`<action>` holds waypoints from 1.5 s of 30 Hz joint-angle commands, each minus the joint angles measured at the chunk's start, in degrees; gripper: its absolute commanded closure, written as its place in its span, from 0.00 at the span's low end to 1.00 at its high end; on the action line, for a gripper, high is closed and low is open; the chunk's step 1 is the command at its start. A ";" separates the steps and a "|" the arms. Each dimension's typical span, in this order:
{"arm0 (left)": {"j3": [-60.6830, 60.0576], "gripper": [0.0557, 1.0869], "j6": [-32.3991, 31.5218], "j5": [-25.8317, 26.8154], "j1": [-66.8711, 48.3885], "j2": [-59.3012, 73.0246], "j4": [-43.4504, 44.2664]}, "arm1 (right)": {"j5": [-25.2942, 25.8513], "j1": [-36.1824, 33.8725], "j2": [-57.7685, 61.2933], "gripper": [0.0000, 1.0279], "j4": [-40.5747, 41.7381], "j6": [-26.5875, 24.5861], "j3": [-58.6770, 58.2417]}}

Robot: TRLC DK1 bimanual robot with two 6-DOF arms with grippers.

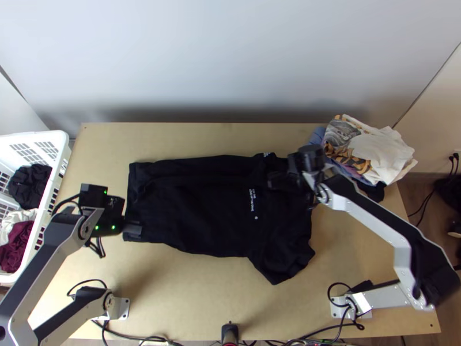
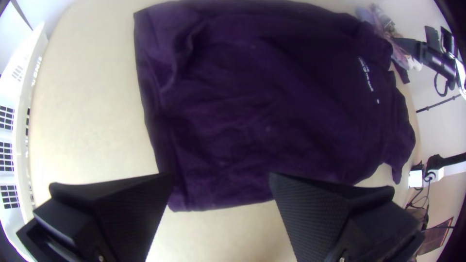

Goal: Fold the t-shirt

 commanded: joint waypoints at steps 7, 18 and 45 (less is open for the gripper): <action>-5.15 0.07 -0.78 -0.88 2.85 -2.36 -3.67 | -0.09 -4.42 -12.46 0.10 -5.78 -0.23 -3.16; -7.08 0.07 -0.17 -4.66 3.90 -4.20 -0.33 | -0.36 -3.99 -19.23 0.10 -10.00 -0.41 -6.59; -3.65 0.97 -0.87 -0.36 2.93 1.69 4.86 | -0.88 -1.88 -26.26 0.10 -15.62 -1.99 -9.49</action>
